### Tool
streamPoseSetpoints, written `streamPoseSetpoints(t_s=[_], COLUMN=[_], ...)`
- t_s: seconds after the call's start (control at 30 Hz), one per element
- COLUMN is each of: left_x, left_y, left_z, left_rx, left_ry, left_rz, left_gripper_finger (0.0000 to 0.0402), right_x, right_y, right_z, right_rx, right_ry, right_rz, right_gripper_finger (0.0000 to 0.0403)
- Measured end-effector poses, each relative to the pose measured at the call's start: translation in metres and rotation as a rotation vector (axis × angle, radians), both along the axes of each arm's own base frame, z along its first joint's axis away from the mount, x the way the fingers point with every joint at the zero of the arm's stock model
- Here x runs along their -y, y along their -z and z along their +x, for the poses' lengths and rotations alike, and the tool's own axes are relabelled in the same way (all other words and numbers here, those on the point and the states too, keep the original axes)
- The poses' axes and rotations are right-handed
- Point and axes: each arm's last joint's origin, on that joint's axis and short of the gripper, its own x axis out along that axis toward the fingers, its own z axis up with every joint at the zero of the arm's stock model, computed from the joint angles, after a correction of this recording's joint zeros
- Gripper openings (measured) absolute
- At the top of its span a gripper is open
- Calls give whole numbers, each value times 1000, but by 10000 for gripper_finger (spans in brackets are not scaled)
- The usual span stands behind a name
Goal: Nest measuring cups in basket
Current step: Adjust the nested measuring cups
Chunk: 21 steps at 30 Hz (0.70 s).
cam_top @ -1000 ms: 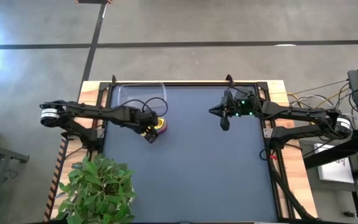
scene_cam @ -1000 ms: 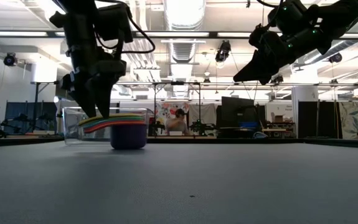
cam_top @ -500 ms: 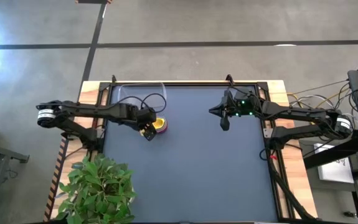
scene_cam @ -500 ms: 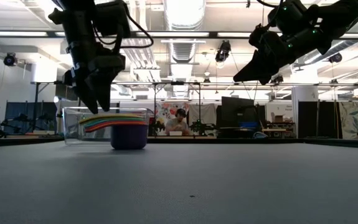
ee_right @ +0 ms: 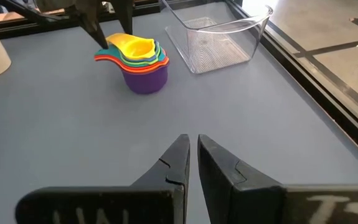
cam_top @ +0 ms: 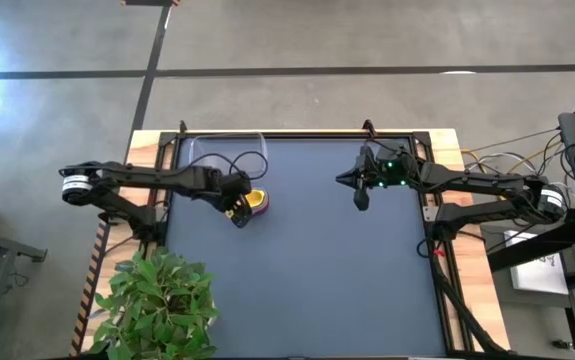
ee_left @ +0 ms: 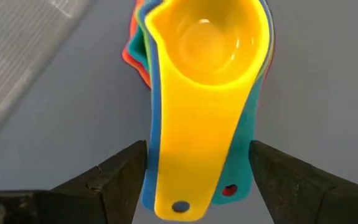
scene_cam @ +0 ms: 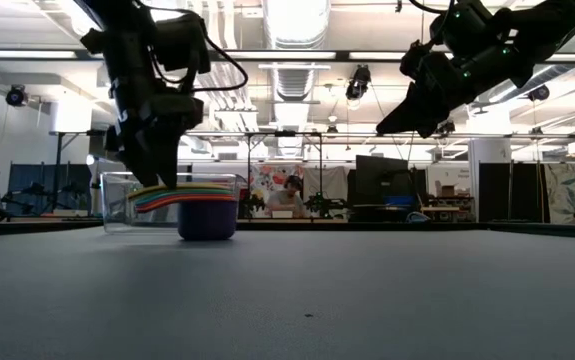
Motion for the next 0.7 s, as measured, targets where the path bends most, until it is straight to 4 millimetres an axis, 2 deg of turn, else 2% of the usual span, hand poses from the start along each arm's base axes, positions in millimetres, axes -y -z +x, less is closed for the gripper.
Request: streamPoseSetpoints(t_s=[0.23, 0.7], left_x=[0, 0], left_y=[11, 3], left_z=[0, 8], left_rx=[57, 139], left_ry=[15, -106], left_rz=[-56, -98], left_gripper_finger=[264, 264], right_x=[0, 0], right_y=[0, 0], right_z=[0, 0], right_rx=[-1, 0], right_ry=[0, 0], right_rz=[0, -2], right_gripper_finger=[22, 22])
